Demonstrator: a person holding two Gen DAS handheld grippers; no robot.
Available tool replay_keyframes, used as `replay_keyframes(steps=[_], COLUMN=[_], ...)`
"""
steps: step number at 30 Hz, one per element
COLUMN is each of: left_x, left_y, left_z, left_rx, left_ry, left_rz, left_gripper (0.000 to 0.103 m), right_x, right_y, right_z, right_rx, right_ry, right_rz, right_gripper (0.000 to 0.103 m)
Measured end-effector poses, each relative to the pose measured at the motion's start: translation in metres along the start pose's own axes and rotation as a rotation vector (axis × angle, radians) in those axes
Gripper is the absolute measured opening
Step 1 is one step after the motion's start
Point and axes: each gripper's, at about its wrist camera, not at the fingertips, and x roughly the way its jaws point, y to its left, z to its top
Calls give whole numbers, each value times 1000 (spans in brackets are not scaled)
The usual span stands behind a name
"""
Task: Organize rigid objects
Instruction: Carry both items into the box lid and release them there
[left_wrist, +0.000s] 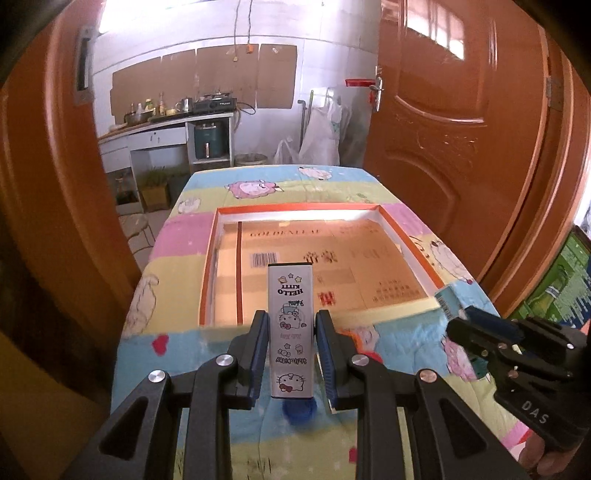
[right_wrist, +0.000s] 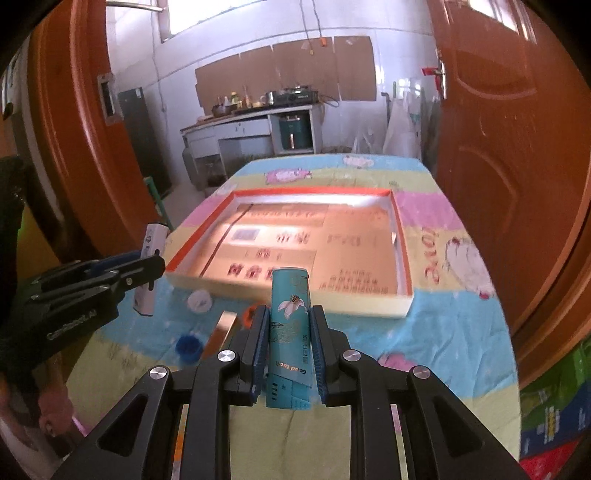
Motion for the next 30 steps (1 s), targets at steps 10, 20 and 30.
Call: replay_keyframes(steps=[10, 20, 30], left_x=[44, 115, 181], left_y=[-6, 5, 24], left_z=[53, 108, 121], left_rx=[-1, -15, -37], left_ry=[42, 154, 294], left_rz=[14, 2, 28], left_gripper=[27, 27, 27], right_x=[30, 103, 179], right_y=[-29, -54, -69], right_z=[51, 116, 139], right_rx=[-3, -55, -43], right_ry=[6, 69, 198], right_rz=[24, 19, 10], right_gripper=[22, 22, 22])
